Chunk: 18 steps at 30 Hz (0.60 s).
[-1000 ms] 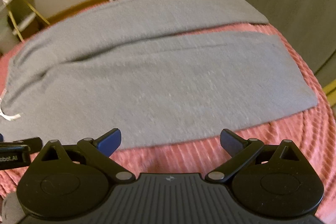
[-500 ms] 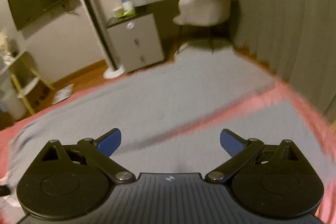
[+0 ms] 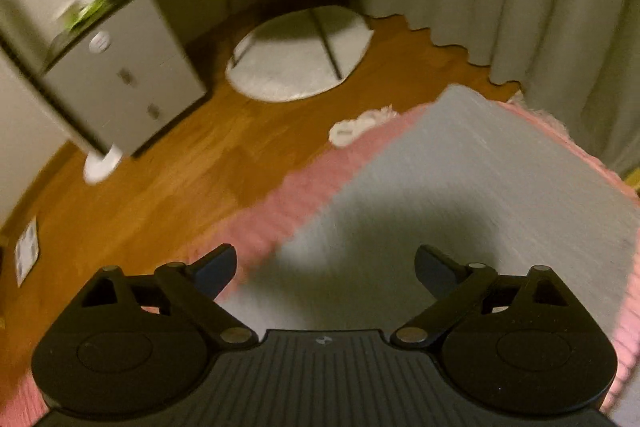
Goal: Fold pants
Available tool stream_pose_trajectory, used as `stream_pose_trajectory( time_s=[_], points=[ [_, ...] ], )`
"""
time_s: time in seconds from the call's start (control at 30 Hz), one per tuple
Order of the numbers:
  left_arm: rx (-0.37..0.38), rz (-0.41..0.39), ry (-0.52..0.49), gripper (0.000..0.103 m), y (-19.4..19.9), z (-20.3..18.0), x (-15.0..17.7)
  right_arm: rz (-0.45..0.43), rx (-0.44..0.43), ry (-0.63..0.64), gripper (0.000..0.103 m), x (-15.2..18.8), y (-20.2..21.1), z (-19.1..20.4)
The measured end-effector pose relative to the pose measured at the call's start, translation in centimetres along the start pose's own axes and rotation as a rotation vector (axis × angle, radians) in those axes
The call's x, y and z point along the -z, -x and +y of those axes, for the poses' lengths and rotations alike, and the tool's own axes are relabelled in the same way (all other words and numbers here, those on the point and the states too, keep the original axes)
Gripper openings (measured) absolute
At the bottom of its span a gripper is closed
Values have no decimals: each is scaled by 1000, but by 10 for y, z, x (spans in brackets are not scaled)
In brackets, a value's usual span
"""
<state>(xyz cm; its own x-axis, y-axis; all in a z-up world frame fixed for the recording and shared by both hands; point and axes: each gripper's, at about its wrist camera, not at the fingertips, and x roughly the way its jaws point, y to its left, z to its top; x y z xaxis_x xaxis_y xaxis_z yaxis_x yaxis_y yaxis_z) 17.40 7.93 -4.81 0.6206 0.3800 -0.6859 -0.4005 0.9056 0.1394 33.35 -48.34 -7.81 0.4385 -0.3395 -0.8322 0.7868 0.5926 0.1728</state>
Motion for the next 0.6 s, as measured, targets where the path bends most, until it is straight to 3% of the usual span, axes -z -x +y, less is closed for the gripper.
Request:
stream_pose_trajectory(
  time_s=[0.13, 0.2, 0.27, 0.33, 0.4, 0.47, 0.6],
  points=[
    [12, 77, 30, 103, -27, -6, -3, 123, 219, 8, 96, 2, -51, 13],
    [13, 101, 9, 103, -32, -13, -2, 74, 212, 28, 86, 10, -47, 13],
    [13, 108, -21, 103, -33, -17, 4, 38, 156, 23, 41, 15, -34, 5],
    [12, 117, -38, 103, -28, -19, 9, 31, 35, -52, 9, 15, -22, -17],
    [38, 126, -32, 103, -20, -17, 14, 38, -21, -63, 7, 20, -16, -30],
    [74, 132, -22, 103, -12, -12, 16, -22, -99, -71, 7, 32, 12, -38],
    [102, 96, 71, 103, 15, 15, 16, -108, -275, -44, 6, 78, 97, -78]
  ],
)
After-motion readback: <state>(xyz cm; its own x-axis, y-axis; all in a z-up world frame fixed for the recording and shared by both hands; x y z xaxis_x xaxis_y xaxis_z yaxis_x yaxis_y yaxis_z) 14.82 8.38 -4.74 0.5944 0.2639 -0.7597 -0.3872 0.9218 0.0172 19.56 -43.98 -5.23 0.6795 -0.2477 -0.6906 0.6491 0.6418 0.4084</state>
